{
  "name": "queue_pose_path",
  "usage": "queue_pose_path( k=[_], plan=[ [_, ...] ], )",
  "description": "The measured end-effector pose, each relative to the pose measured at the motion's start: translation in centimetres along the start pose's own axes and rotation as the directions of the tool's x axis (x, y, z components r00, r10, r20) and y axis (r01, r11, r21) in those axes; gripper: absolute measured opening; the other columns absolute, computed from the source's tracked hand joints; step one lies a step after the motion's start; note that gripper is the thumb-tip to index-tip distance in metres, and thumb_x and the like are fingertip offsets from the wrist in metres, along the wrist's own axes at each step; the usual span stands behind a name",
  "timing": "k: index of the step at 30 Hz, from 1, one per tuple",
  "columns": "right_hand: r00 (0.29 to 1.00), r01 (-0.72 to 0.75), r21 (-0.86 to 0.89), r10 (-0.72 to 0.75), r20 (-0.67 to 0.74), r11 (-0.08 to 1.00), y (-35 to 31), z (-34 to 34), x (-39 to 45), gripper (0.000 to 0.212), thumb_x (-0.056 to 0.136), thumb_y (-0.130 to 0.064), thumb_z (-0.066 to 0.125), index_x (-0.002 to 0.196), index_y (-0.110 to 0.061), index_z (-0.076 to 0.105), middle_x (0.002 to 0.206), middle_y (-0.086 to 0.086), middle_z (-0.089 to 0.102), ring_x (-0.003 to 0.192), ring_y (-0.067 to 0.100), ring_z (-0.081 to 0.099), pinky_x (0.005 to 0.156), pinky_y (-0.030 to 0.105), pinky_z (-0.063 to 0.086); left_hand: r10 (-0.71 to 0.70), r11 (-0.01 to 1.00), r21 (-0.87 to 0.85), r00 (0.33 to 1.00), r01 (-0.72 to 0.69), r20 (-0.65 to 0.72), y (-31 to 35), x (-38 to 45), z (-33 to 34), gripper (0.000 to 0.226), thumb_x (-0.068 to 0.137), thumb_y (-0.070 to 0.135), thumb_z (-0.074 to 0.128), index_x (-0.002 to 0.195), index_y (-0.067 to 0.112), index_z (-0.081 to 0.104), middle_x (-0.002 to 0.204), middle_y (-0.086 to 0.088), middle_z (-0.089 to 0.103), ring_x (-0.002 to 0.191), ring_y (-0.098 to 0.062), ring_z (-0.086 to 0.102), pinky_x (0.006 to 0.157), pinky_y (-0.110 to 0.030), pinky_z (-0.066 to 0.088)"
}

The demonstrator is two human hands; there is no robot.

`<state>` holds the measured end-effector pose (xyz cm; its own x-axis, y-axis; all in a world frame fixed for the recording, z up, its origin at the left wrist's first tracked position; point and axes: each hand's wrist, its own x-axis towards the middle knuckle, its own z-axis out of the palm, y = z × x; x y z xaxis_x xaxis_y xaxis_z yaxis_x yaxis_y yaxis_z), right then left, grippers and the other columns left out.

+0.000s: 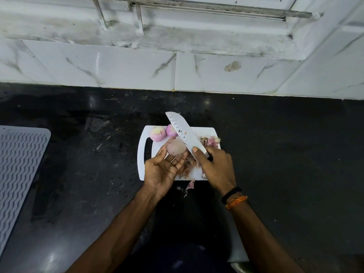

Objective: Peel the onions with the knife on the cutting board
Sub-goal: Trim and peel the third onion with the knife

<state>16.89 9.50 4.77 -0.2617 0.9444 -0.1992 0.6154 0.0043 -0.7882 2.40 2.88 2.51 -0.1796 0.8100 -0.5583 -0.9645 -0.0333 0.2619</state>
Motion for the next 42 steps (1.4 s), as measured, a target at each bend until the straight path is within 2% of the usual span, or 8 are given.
queue_pose_path(
  k=[6,14,21,25,30,35,39,42],
  plan=[
    [0.996,0.091,-0.090,-0.093,-0.014,0.992,-0.2,0.2,-0.2,0.035,0.092,-0.051,0.063,0.077,-0.021,0.069,0.059,-0.015,0.056,0.056,0.002,0.054,0.054,0.019,0.035,-0.010,1.000,-0.005,1.000,0.010,-0.024,-0.1,0.1,-0.3,0.043,0.093,0.016,0.056,0.132,-0.002,0.055,0.140,-0.028,0.054,0.111,-0.036,0.063,0.082,-0.038,0.059],
    [0.993,0.108,-0.111,-0.113,-0.037,0.988,0.0,0.3,0.2,0.039,0.093,-0.056,0.059,0.099,-0.021,0.075,0.074,-0.014,0.068,0.064,0.005,0.064,0.061,0.031,0.055,0.007,1.000,0.029,1.000,-0.007,-0.010,-0.1,-0.1,-0.3,0.040,0.094,0.015,0.055,0.131,0.000,0.057,0.135,-0.026,0.058,0.107,-0.035,0.065,0.081,-0.039,0.059],
    [0.983,0.136,-0.189,-0.156,-0.100,0.973,-0.3,0.5,0.0,0.067,0.081,-0.084,0.045,0.079,-0.021,0.069,0.067,-0.012,0.066,0.066,0.005,0.064,0.064,0.032,0.054,0.017,0.994,0.106,1.000,-0.018,0.011,-0.1,-0.3,-0.3,0.030,0.096,0.012,0.052,0.122,0.002,0.065,0.124,-0.021,0.066,0.104,-0.032,0.069,0.083,-0.038,0.060],
    [0.974,0.115,-0.275,-0.162,-0.155,0.954,-1.0,0.5,-0.1,0.056,0.078,-0.084,0.046,0.059,-0.032,0.049,0.058,-0.013,0.059,0.063,0.011,0.063,0.062,0.030,0.050,0.017,0.990,0.143,1.000,-0.020,0.023,-0.3,-0.4,-0.1,0.028,0.098,0.011,0.050,0.119,0.003,0.067,0.122,-0.018,0.068,0.104,-0.031,0.070,0.084,-0.040,0.059],
    [0.966,0.191,-0.294,-0.232,-0.112,0.937,-0.8,0.4,-0.1,0.068,0.077,-0.087,0.044,0.056,-0.022,0.053,0.051,-0.010,0.055,0.053,0.007,0.056,0.051,0.026,0.036,0.035,0.989,0.142,0.999,-0.034,-0.009,-0.5,-0.1,-0.1,0.030,0.092,0.010,0.056,0.119,0.004,0.065,0.119,-0.017,0.068,0.103,-0.029,0.070,0.088,-0.041,0.059],
    [0.951,0.311,-0.169,-0.306,0.052,0.935,-0.1,1.1,-0.6,0.069,0.080,-0.085,0.048,0.075,-0.020,0.074,0.065,-0.008,0.069,0.064,0.004,0.064,0.058,0.035,0.050,0.075,0.984,0.162,0.997,-0.075,0.008,-0.5,-0.3,0.4,0.039,0.076,0.003,0.052,0.113,0.004,0.065,0.099,-0.012,0.074,0.090,-0.025,0.071,0.071,-0.034,0.062],
    [0.970,0.236,-0.054,-0.238,-0.054,0.970,-0.2,0.8,-0.9,0.047,0.081,-0.069,0.064,0.062,-0.026,0.066,0.053,-0.016,0.061,0.055,0.002,0.060,0.051,0.021,0.044,0.056,0.990,0.127,0.998,-0.054,-0.011,-0.3,-0.2,0.1,0.026,0.088,0.009,0.056,0.111,0.005,0.067,0.111,-0.016,0.070,0.096,-0.027,0.071,0.078,-0.036,0.061],
    [0.979,0.146,-0.007,-0.146,-0.144,0.989,0.4,0.6,-0.3,0.050,0.082,-0.074,0.060,0.071,-0.026,0.070,0.056,-0.007,0.064,0.051,0.008,0.063,0.050,0.037,0.053,0.040,0.993,0.113,0.999,-0.037,-0.027,-0.2,0.0,0.0,0.028,0.090,0.013,0.058,0.115,0.003,0.066,0.121,-0.023,0.066,0.104,-0.035,0.068,0.081,-0.039,0.060]
  ],
)
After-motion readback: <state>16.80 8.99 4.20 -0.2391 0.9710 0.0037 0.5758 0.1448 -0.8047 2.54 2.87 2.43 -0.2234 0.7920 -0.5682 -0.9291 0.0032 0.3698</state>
